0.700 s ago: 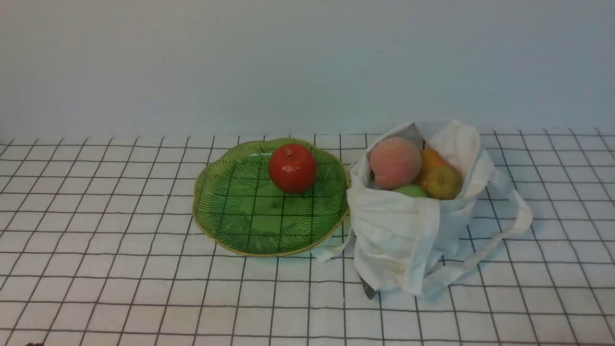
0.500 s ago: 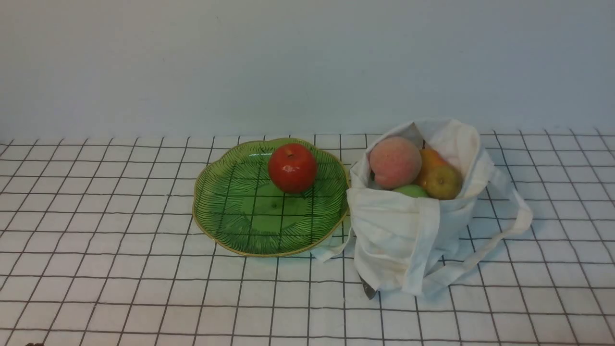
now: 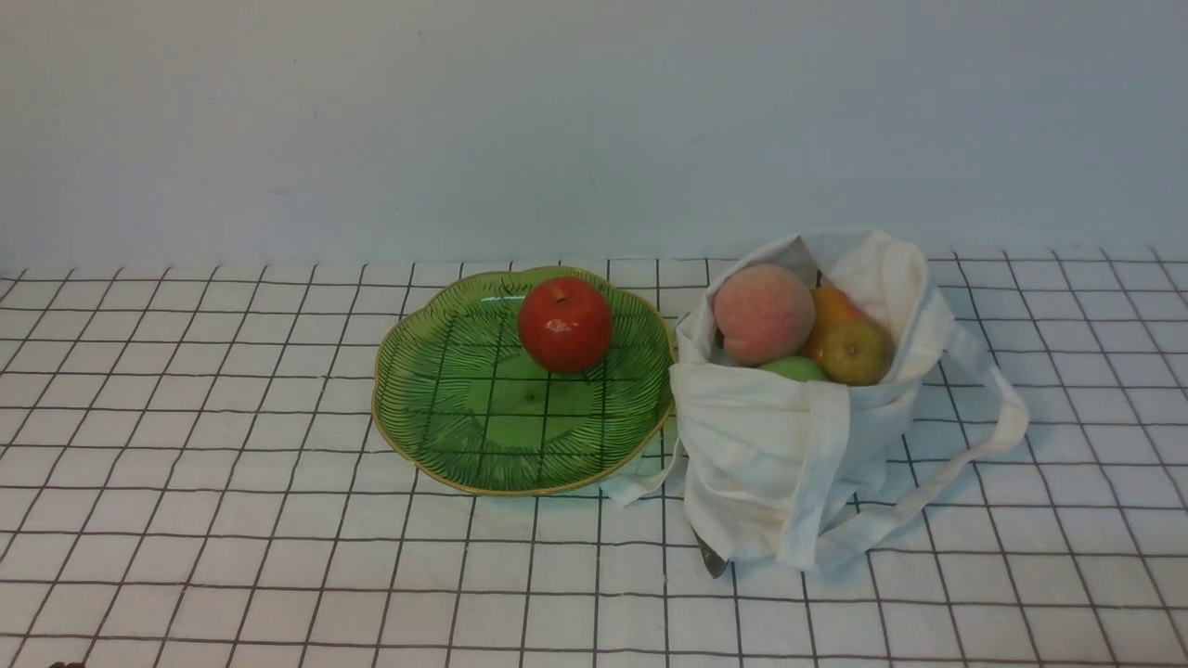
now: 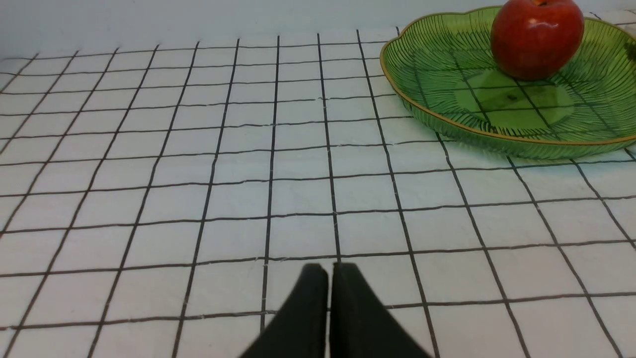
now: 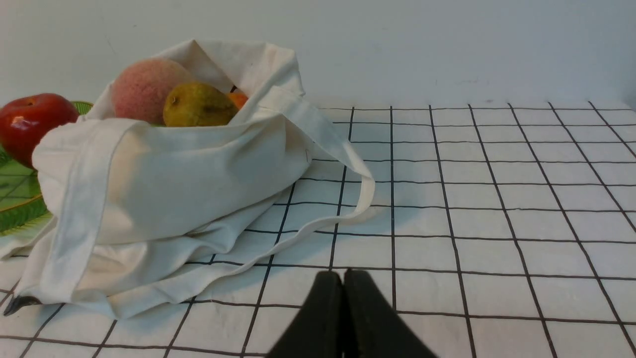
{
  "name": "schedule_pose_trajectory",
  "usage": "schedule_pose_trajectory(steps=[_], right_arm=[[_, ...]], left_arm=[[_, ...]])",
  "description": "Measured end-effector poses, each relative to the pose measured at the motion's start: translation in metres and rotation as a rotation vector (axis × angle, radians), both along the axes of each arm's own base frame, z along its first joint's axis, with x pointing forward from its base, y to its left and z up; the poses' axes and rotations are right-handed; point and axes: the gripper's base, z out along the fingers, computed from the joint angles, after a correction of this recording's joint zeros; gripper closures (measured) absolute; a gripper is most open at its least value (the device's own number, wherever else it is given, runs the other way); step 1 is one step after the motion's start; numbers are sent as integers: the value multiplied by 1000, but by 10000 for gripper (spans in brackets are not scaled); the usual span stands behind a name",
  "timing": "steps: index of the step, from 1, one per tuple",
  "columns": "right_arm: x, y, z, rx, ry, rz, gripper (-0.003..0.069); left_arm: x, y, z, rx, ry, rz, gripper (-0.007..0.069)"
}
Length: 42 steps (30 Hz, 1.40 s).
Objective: Take the fruit out of the bag on the white checkered tablecloth and place them on the plate.
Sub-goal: 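Reach for the kiwi in the white bag with the right gripper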
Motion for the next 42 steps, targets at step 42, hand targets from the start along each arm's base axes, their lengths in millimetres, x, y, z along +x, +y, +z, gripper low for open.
schedule_pose_trajectory(steps=[42], right_arm=[[-11,14,100,616,-165,131,673]], left_arm=[[0,0,0,0,0,0,632]])
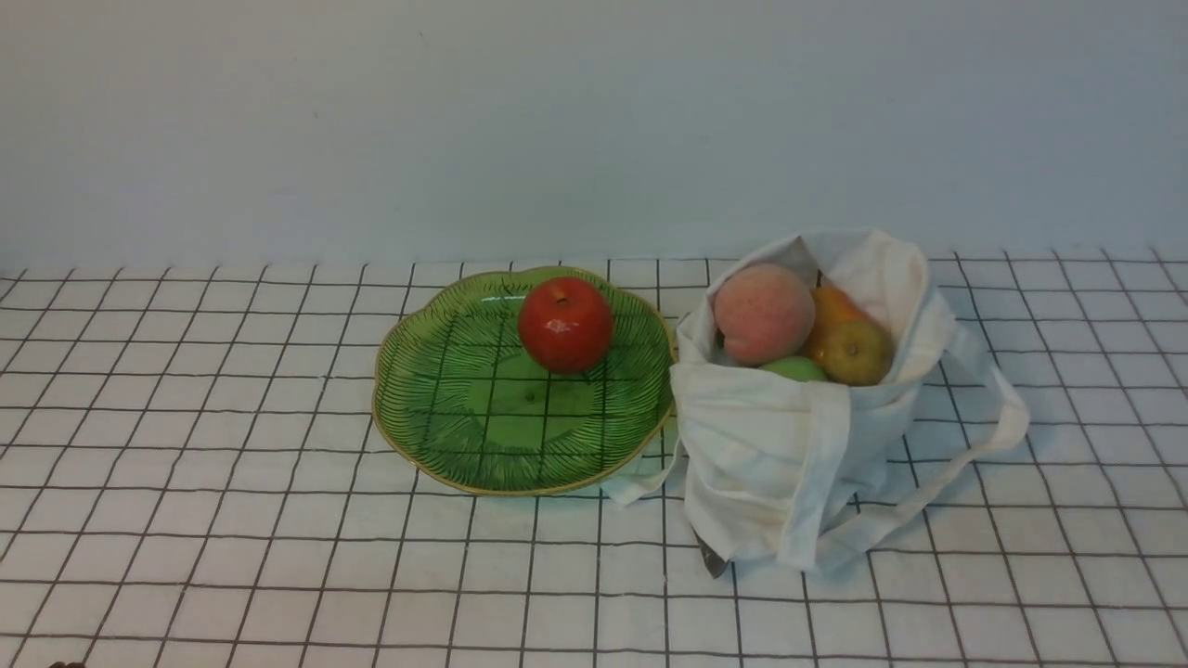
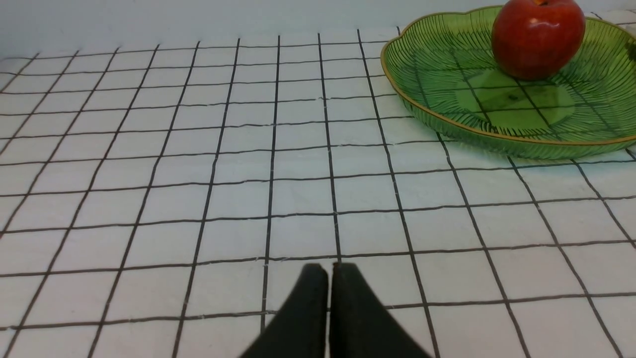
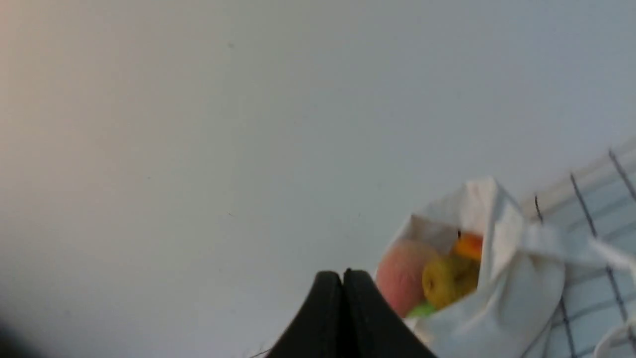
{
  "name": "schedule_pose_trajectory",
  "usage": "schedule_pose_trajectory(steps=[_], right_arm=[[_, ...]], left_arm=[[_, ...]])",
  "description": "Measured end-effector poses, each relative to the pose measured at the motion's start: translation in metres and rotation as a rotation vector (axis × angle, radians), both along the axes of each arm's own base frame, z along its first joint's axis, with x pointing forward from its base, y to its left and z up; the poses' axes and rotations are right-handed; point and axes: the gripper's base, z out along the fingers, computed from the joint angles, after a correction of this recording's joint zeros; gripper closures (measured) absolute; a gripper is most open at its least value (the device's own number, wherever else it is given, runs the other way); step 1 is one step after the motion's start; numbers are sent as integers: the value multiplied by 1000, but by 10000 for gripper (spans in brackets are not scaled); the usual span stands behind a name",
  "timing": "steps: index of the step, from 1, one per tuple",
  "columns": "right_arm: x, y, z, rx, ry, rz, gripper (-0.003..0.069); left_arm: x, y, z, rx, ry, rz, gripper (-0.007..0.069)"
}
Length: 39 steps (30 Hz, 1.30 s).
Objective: Take the fruit out of the bag on the white checkered tablecloth and place them on the plate.
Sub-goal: 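Reach for the kiwi in the white bag with the right gripper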
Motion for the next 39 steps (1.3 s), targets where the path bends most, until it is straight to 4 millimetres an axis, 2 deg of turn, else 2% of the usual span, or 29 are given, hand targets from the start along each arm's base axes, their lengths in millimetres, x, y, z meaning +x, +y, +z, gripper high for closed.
schedule_pose_trajectory(steps=[2,4,7,9,10,11,15,16,19,21,23,24,27,28,29,32,35,36,39], right_arm=[[11,2,23,-166,97,15,673],[33,3,29,-307,292,39,673],[60,3,31,-408,521,73,673],[92,5,30,-470,655,108,667],[92,5,30,-470,655,108,666],[115,8,27,-520,710,147,651],[163,21,22,-564,750,258,582],[165,23,22,-566,749,268,577],[203,50,20,-619,718,420,437],[218,65,19,-662,691,490,353],[235,80,15,-704,674,550,239],[249,87,11,-723,675,572,173],[277,95,0,-757,696,578,46],[281,95,-2,-763,701,576,32],[295,97,-7,-781,715,561,-1],[318,97,-25,-820,774,525,-28],[329,97,-35,-847,804,504,-31],[335,96,-45,-873,831,491,-32],[339,95,-54,-895,856,486,-27]], left_arm=[[0,0,0,0,0,0,632],[0,0,0,0,0,0,632],[0,0,0,0,0,0,632],[0,0,0,0,0,0,632],[0,0,0,0,0,0,632],[0,0,0,0,0,0,632],[0,0,0,0,0,0,632],[0,0,0,0,0,0,632],[0,0,0,0,0,0,632],[0,0,0,0,0,0,632],[0,0,0,0,0,0,632],[0,0,0,0,0,0,632],[0,0,0,0,0,0,632],[0,0,0,0,0,0,632],[0,0,0,0,0,0,632],[0,0,0,0,0,0,632],[0,0,0,0,0,0,632],[0,0,0,0,0,0,632],[0,0,0,0,0,0,632]])
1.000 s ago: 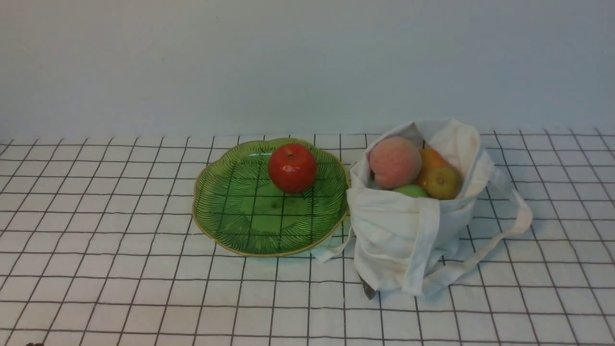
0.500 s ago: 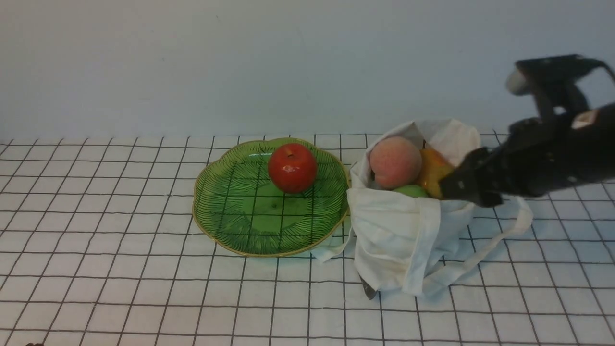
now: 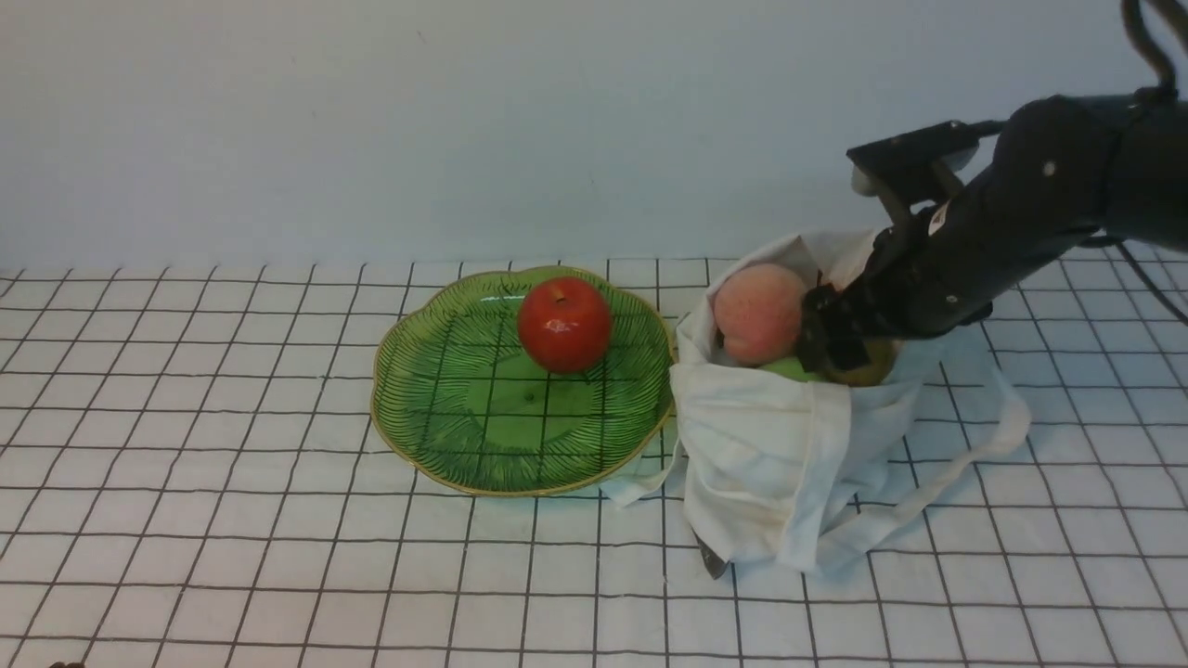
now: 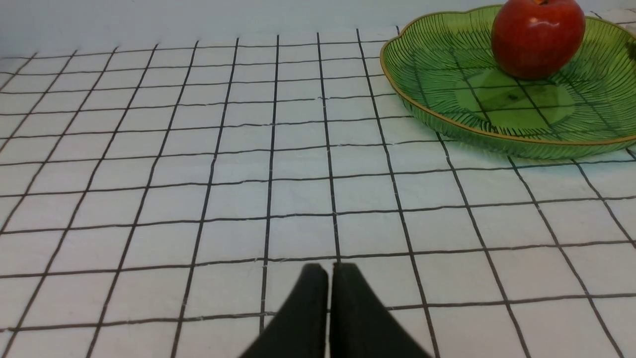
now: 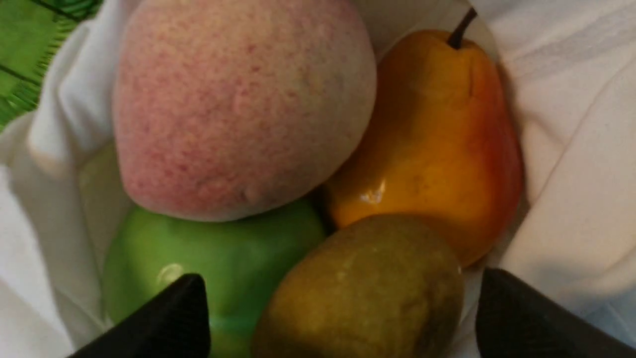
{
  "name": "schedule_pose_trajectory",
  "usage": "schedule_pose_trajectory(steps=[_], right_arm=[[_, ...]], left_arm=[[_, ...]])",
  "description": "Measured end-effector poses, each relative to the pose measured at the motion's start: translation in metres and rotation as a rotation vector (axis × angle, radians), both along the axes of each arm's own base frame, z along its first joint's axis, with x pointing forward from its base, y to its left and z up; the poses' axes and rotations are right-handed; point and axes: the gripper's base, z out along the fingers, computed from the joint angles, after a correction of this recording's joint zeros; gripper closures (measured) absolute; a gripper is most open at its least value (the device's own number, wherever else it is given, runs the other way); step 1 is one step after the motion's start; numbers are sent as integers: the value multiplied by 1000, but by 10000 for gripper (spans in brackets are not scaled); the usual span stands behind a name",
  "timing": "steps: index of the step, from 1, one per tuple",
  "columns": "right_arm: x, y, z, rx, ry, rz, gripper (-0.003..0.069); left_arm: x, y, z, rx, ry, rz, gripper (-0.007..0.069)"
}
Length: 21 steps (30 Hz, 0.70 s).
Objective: Take the fruit out of the bag on the white checkered tablecloth and place them on the plate.
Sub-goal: 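Reach for the kiwi in the white bag with the right gripper, then take the fruit out of the bag and place it in the dish with the right gripper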
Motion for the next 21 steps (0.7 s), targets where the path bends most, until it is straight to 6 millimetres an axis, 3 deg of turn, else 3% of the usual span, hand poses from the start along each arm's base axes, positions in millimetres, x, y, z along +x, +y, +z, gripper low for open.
schedule_pose_trajectory(steps=[2,6,8,12,17,19,21], right_arm=[[1,0,-3,-5,11,-2,-11],[1,0,-2,0,17,-14,94],[1,0,2,0,23,-14,210],[3,1,18,-1,26,-7,218],[0,1,64,9,9,8,218],[-3,6,93,85,-25,7,218],[-5,11,104,152,-35,6,218]], left_arm=[[0,0,0,0,0,0,632],[0,0,0,0,0,0,632],[0,0,0,0,0,0,632],[0,0,0,0,0,0,632],[0,0,0,0,0,0,632],[0,0,0,0,0,0,632],[0,0,0,0,0,0,632]])
